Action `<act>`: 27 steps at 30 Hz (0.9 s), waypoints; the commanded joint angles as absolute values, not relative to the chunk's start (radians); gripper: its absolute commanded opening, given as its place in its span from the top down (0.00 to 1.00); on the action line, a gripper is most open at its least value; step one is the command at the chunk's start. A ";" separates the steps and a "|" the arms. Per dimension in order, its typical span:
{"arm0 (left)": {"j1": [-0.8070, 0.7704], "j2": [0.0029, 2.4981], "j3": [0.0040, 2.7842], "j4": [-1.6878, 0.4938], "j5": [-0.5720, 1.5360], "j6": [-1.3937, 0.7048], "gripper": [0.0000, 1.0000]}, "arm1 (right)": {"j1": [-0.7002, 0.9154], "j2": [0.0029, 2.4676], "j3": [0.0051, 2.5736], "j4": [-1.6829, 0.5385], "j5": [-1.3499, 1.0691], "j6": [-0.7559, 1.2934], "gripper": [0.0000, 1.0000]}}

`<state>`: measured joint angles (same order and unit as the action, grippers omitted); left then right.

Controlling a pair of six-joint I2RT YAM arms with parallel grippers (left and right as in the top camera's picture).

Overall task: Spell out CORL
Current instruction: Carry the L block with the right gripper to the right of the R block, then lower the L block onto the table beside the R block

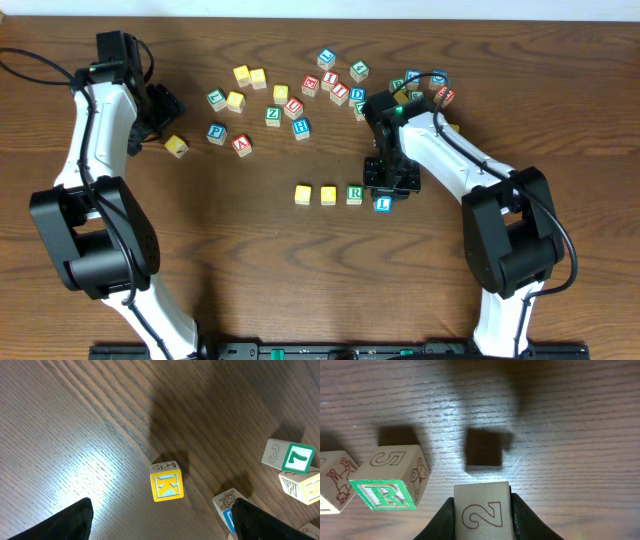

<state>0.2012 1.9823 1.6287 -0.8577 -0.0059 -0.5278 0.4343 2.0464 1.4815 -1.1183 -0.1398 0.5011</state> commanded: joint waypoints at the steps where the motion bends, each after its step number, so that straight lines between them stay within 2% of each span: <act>1: 0.202 1.988 1.633 -0.863 -0.012 -0.540 0.13 | 0.440 2.031 1.474 -1.102 -0.152 0.516 0.73; 7: 0.202 1.988 1.633 -0.863 -0.012 -0.540 0.13 | 0.439 2.049 1.474 -1.074 -0.141 0.516 0.71; 20: 0.202 1.988 1.633 -0.863 -0.012 -0.540 0.13 | 0.440 2.051 1.469 -1.127 -0.153 0.516 0.74; 27: 0.202 1.988 1.633 -0.863 -0.012 -0.540 0.13 | 0.440 2.053 1.468 -1.113 -0.148 0.519 0.71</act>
<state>0.2012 1.9823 1.6287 -0.8577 -0.0059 -0.5278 0.4343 2.0468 1.4761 -1.1175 -0.1425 0.5056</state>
